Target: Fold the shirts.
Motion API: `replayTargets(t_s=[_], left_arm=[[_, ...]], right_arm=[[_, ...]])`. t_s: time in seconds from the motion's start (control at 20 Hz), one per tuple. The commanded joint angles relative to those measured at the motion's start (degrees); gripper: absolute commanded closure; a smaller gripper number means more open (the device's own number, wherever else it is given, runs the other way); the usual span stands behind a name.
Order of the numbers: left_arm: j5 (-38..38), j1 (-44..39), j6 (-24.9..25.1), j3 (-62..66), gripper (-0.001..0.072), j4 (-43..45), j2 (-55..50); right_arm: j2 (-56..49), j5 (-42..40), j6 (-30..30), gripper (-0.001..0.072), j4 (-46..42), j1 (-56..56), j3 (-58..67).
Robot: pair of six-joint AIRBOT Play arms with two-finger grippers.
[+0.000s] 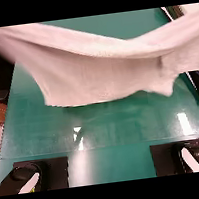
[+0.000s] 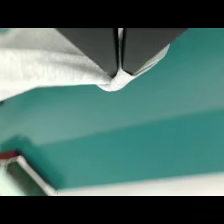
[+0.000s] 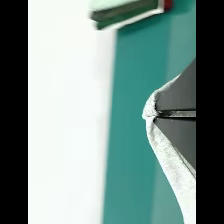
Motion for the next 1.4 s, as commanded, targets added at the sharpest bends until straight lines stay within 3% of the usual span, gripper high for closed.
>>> replayTargets(t_s=[0.0,0.15,0.35,0.6,0.8,0.9,1.0,1.2,1.35], left_arm=[[-0.1,0.0,0.2,10.0,0.0684,-3.7,0.3],[-1.2,0.0,0.2,15.1,0.0685,-9.7,0.3],[-6.2,0.0,0.2,15.6,0.0684,-14.3,0.3],[-17.6,0.0,1.2,6.3,0.0685,0.7,0.0],[-18.0,0.0,1.2,-13.8,0.0685,11.0,-0.2],[-12.9,0.0,0.7,-25.4,0.0685,12.3,-0.3],[-2.7,1.0,-1.4,-37.0,0.0685,12.6,-0.3],[18.2,5.9,-5.0,-50.3,0.0685,12.6,-0.3],[27.6,7.4,-4.8,-53.0,0.0685,13.0,-0.5]], right_arm=[[2.0,1.5,0.1,0.0696,-0.3,0.2,9.2],[0.9,5.1,0.1,0.0696,-0.3,0.2,16.2],[-5.9,16.3,0.5,0.0697,-0.4,0.2,26.9],[-21.1,35.8,8.3,0.0698,-5.8,0.2,36.9],[-32.3,45.1,9.6,0.0698,-6.3,0.2,28.9],[-37.7,46.9,9.5,0.0698,-6.2,0.2,22.8],[-42.4,43.0,8.0,0.0698,-6.2,0.2,17.4],[-48.9,27.3,6.5,0.0699,-6.1,0.2,8.2],[-51.3,14.6,6.3,0.0699,-5.7,0.3,2.1]])
